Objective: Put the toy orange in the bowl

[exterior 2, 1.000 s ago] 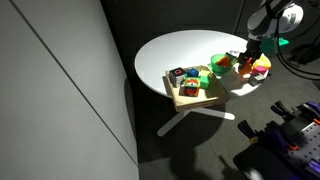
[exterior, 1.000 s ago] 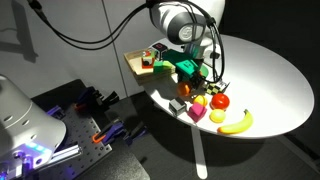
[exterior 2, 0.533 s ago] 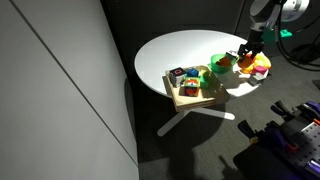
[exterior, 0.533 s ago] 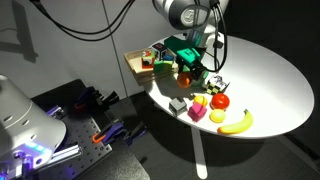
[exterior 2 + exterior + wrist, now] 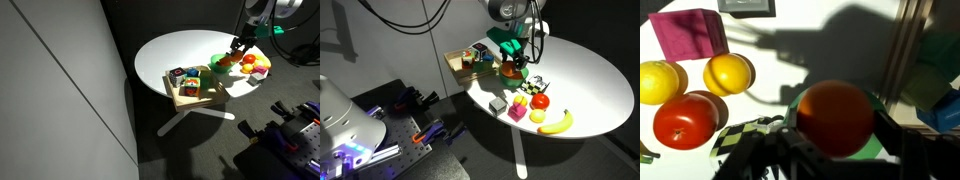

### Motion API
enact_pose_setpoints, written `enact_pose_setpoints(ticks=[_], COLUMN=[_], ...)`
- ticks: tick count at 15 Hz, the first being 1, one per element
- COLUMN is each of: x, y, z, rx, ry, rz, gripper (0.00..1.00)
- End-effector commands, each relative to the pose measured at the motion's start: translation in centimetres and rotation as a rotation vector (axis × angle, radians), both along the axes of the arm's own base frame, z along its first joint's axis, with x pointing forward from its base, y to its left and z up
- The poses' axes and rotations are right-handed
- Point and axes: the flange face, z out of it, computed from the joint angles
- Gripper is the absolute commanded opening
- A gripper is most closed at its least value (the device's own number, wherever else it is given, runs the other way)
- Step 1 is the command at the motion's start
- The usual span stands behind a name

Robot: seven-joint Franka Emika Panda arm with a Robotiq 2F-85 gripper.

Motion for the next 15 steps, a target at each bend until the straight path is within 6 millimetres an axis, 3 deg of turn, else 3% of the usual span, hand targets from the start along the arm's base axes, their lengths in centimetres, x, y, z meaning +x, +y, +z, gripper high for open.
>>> enact_pose_setpoints(ticks=[1,10,11,12,15], x=[1.9,5.9,6.1,6.3,6.4], y=[0.7,3.7,3.9,4.0,3.8], z=[0.4,-1.8,-2.1,-2.3,-2.3], rx=[0.008,-0.012,-0.010,-0.009,0.011], ry=[-0.051,-0.087,-0.083,-0.083,-0.073], rz=[-0.002,0.009,0.009,0.009,0.011], gripper=[0.51,0.51,0.58,0.94,1.00])
